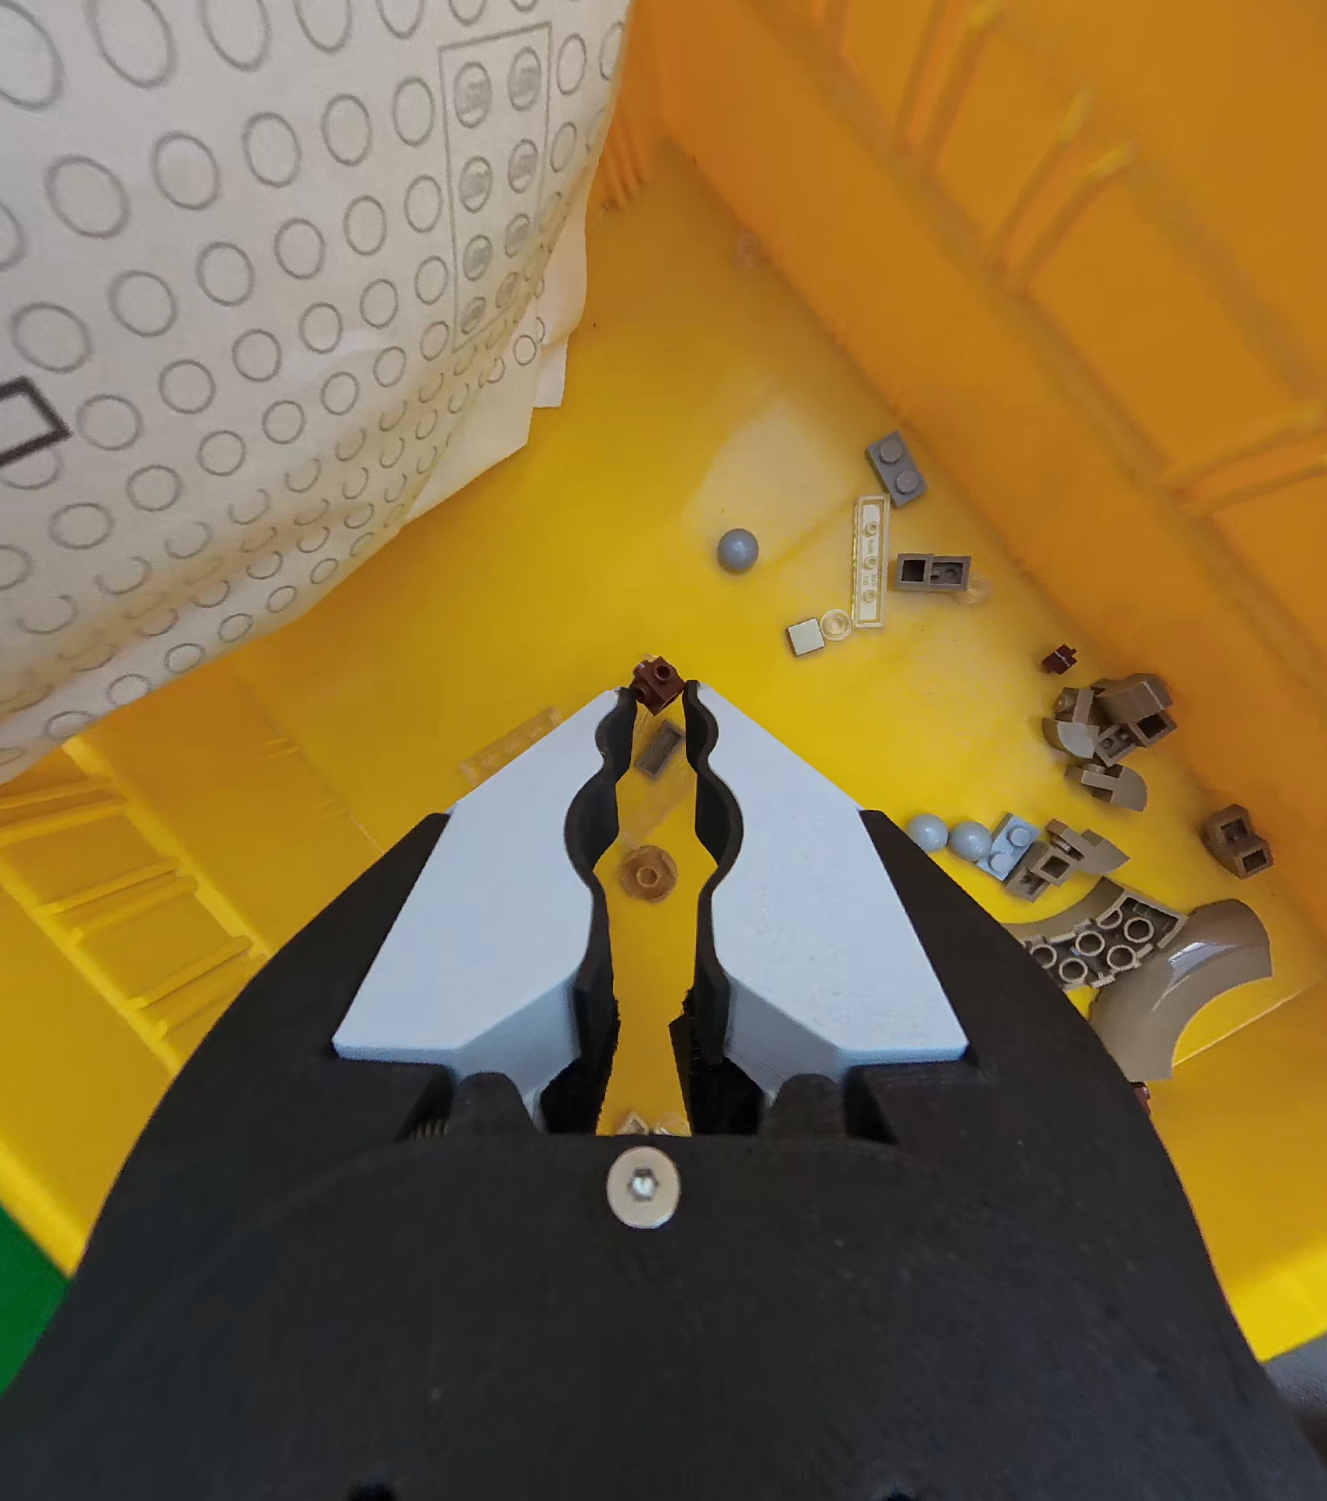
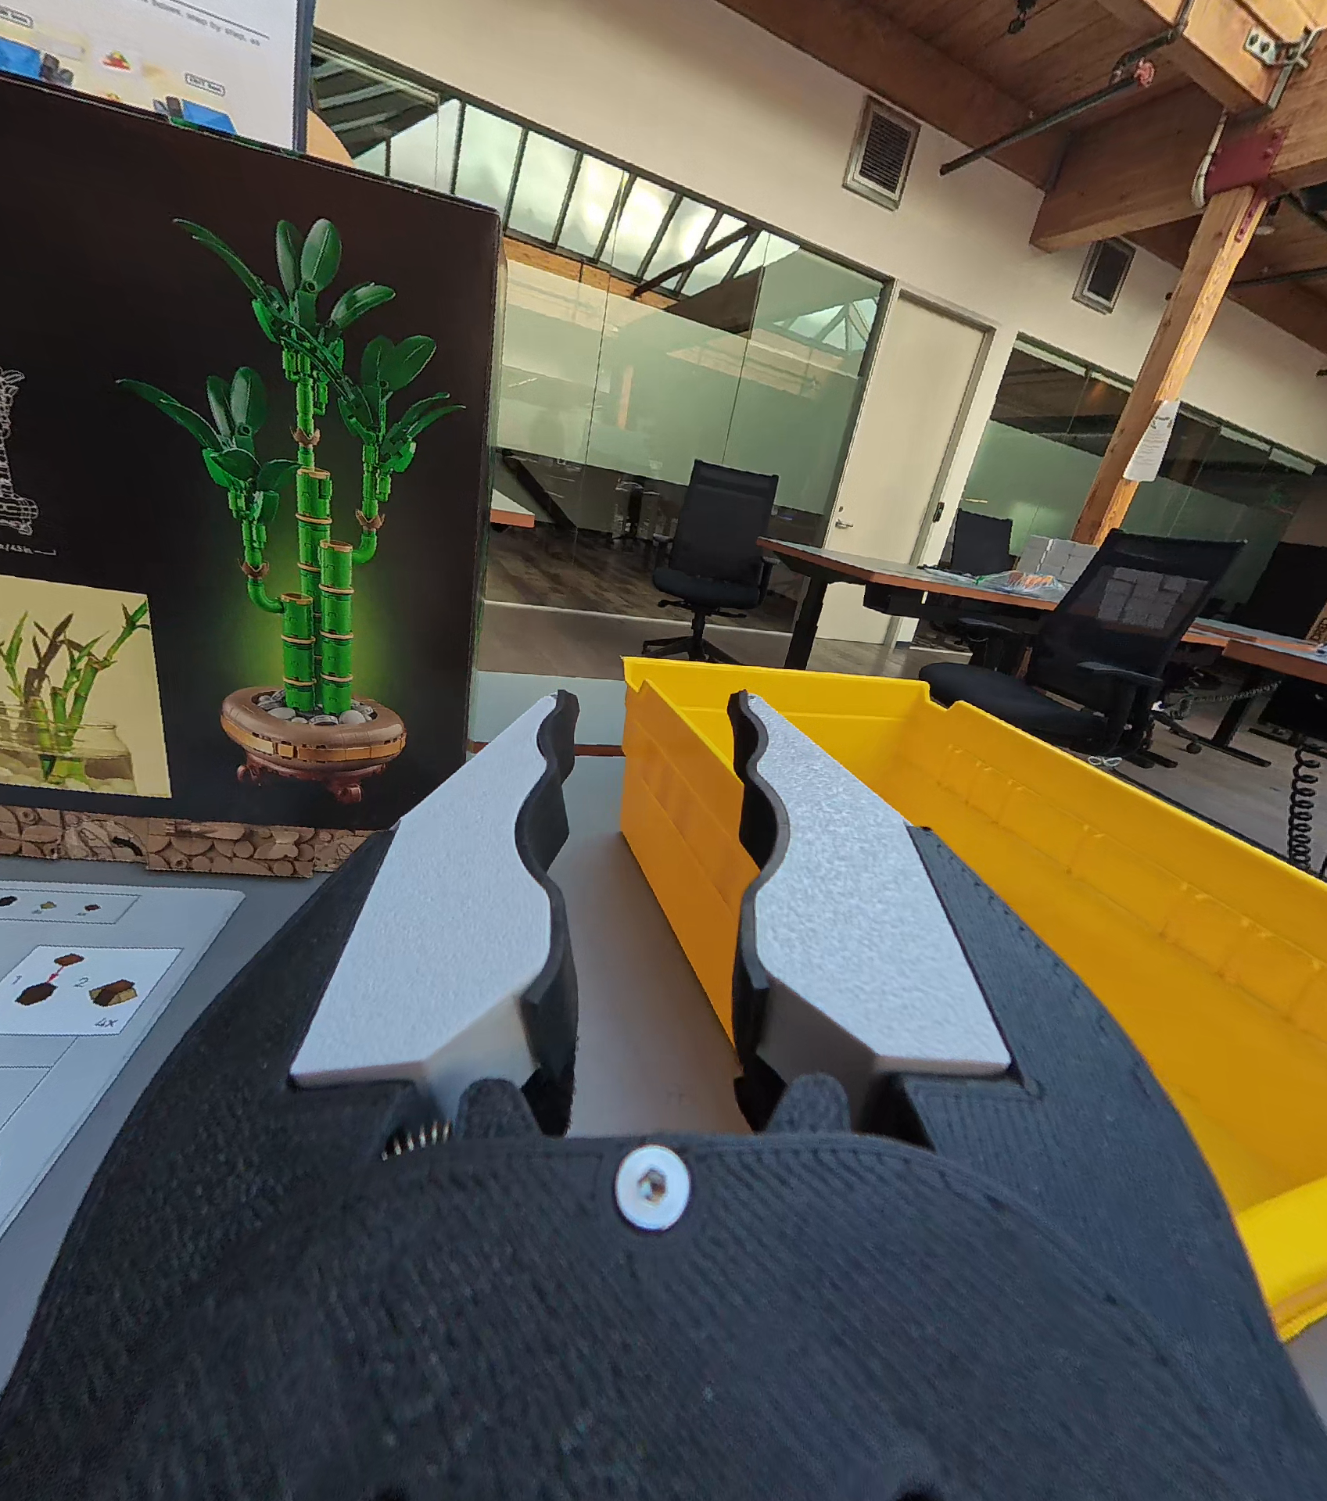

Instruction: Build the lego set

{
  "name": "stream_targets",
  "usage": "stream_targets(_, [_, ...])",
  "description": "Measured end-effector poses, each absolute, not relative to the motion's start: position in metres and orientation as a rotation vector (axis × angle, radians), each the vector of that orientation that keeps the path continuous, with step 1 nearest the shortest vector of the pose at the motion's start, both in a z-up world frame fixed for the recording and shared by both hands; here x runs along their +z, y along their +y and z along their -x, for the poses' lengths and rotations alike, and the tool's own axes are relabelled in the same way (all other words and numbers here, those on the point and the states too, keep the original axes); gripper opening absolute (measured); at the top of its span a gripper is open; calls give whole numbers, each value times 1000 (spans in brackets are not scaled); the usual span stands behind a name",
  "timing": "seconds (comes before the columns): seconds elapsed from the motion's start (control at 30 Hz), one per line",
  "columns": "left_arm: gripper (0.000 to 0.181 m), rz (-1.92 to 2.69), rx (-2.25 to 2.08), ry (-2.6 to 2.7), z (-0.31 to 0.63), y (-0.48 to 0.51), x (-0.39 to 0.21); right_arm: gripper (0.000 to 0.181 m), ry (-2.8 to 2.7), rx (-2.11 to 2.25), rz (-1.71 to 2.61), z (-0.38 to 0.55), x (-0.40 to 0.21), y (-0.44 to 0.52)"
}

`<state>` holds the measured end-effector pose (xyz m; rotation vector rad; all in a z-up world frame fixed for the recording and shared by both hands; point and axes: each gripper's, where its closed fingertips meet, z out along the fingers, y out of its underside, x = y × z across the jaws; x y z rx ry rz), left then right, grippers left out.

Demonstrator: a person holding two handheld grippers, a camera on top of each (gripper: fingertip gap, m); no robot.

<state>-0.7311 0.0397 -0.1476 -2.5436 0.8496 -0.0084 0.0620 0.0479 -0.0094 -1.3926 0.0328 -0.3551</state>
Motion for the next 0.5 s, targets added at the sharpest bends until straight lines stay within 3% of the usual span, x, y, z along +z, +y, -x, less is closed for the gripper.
stream_targets(0.1, [11, 2474, 76, 789, 739, 37, -111, 37, 42, -333, 1390, -63, -9, 48])
stream_targets(0.2, [11, 2237, 100, 714, 718, 30, -29, 37, 20, -323, 1394, -58, -9, 49])
stream_targets(0.33, [11, 1781, -216, 871, 582, -26, 86, 37, -38, -301, 1407, -45, -10, 54])
stream_targets(0.4, [11, 1569, -464, 1131, 477, -80, 99, 37, -58, -269, 1411, -40, -9, 57])
stream_targets(0.5, [11, 1453, -725, 1455, 339, -141, 47, 37, -58, -215, 1411, -37, -7, 59])
